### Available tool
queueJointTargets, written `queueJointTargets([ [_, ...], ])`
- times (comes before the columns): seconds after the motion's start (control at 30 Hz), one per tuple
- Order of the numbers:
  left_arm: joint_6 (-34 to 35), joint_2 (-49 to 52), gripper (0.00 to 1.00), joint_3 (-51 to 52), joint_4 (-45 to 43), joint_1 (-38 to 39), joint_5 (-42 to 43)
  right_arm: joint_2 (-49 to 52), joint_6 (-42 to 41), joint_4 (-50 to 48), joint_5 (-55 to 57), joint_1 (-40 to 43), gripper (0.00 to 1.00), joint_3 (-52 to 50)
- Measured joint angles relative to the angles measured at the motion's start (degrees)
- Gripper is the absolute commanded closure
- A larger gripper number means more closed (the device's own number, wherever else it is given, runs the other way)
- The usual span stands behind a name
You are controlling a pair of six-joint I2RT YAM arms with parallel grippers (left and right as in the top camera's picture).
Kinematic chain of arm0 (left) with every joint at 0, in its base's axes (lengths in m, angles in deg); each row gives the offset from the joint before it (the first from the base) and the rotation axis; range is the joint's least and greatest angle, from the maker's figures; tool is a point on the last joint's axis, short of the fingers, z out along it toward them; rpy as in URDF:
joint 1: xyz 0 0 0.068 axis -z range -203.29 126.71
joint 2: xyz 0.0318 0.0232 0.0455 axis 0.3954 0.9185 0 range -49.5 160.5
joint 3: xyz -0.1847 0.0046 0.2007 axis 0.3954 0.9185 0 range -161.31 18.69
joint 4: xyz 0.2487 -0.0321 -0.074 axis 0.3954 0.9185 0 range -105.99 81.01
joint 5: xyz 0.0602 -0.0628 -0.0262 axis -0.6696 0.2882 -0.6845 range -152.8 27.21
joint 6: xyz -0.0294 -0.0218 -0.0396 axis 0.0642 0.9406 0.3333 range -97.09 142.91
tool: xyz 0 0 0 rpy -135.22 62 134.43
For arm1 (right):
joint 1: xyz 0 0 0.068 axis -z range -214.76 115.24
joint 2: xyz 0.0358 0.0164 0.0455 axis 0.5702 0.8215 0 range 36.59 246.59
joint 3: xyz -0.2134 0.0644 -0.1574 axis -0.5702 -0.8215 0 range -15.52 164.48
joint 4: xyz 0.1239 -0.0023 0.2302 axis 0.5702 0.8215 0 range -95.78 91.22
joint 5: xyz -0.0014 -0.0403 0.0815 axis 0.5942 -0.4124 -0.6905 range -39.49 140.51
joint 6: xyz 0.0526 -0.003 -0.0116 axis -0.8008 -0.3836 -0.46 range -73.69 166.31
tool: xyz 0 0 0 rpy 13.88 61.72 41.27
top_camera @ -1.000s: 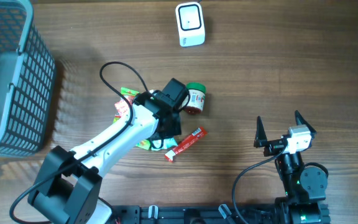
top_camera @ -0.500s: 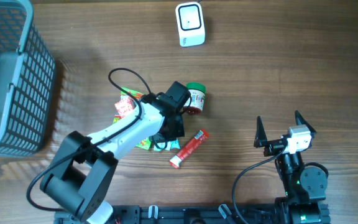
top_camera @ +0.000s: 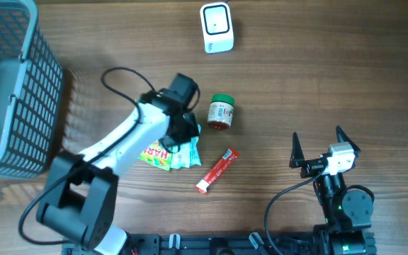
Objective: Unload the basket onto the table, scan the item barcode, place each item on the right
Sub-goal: 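Release the Haribo bag and raise the left gripper above the items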
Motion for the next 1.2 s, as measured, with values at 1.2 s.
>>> queueJointTargets([
  [1.2, -3.3, -11.9, 0.96, -12.7, 8.0, -9.3, -8.4, 0.0, 0.0, 0.0, 0.0, 0.0, 0.0, 0.0],
])
